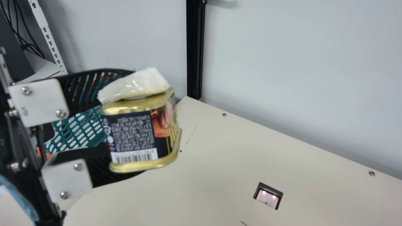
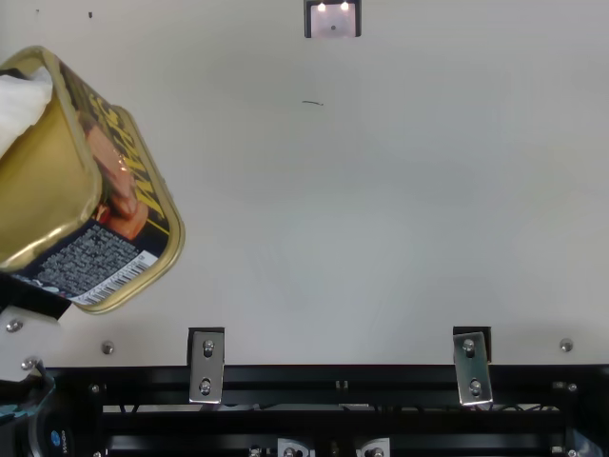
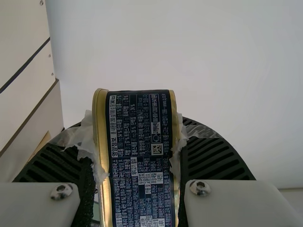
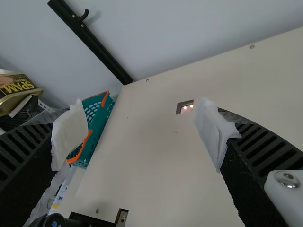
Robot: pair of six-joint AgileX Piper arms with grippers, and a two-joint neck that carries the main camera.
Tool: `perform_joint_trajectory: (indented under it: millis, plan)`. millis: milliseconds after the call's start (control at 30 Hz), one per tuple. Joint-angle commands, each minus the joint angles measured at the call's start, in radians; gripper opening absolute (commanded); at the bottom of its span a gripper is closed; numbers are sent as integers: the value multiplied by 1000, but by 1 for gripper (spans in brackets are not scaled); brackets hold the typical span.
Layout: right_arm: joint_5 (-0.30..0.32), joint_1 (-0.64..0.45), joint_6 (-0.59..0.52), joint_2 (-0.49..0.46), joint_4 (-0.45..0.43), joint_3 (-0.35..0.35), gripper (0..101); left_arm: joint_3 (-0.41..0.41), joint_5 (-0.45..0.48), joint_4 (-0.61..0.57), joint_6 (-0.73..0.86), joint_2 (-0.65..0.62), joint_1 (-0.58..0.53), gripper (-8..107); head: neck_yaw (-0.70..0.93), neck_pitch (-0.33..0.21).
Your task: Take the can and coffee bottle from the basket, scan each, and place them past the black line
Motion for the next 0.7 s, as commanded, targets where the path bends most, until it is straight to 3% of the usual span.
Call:
perform_joint_trajectory:
  millis: [0,267,667]
  plan:
    - [0,0,0,0,0,0,101,0,0,0,0,0,0,10,9,-18]
    - [0,0,0,0,0,0,101,5,-4,6,22,6,7,10,9,-18]
    - [0,0,0,0,0,0,101,-54,-118,364,415,94,140,10,9,-16]
